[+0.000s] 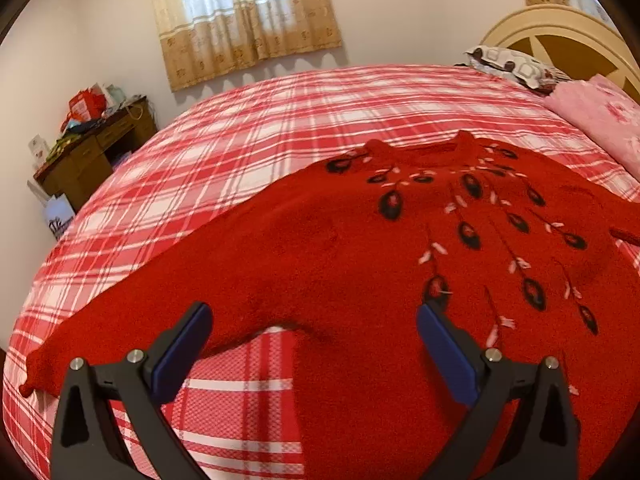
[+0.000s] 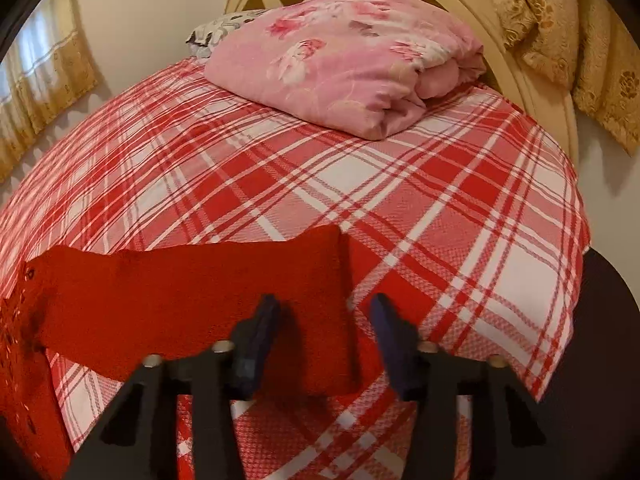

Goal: Fold small clothes
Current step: 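Move the right gripper to the sweater's sleeve cuff and grasp it, then lift the sleeve with the right gripper and lay it across the sweater body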

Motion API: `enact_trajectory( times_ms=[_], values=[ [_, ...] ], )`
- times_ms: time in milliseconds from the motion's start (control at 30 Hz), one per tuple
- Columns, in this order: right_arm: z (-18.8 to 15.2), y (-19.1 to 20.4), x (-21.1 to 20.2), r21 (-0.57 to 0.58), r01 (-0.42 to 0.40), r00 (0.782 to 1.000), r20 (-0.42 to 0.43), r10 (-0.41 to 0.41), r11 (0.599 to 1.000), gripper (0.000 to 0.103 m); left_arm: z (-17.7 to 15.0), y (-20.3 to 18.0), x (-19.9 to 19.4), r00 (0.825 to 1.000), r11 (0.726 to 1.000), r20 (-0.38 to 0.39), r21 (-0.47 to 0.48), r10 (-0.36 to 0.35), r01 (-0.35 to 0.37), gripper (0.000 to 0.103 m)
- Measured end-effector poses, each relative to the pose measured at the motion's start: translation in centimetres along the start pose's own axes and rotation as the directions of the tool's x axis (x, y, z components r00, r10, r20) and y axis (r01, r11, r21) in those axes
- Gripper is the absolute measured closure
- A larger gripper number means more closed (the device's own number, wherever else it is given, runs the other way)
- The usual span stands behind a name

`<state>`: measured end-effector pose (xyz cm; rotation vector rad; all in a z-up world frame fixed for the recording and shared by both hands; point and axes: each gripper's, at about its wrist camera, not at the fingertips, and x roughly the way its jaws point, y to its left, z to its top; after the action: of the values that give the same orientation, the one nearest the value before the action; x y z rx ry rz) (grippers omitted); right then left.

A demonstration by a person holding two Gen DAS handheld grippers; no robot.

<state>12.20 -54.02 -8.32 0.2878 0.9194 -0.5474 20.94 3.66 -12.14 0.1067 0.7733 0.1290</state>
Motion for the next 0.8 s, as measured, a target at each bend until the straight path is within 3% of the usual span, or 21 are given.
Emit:
enact_trajectory(
  times_ms=[67,133,367,800],
  values=[
    [0.0,0.9,0.4,-0.043,0.011,1.0,0.002,-0.011,0.999,0.07,-0.1,0.5,0.1,1.0,1.0,-0.006,-0.024,-0.005,0.004,0.0],
    [0.3,1.2,0.6,-0.042,-0.025,1.0,-0.001,0.025,0.999,0.092,-0.3,0.8,0.0,1.0,0.999,-0.004,-0.032,-0.007,0.007,0.0],
    [1.0,2.0,-0.2,-0.018,-0.116,0.993,0.015,0.116,0.993,0.093,-0.6,2.6,-0.9,1.0,0.997,0.008,-0.073,0.006,-0.006,0.0],
    [4.5,8.0,-8.1,-0.119,-0.236,0.952,0.171,0.255,0.964,0.094,-1.2,5.9,-1.1,0.999,0.991,0.011,-0.133,0.034,-0.033,0.0]
  ],
)
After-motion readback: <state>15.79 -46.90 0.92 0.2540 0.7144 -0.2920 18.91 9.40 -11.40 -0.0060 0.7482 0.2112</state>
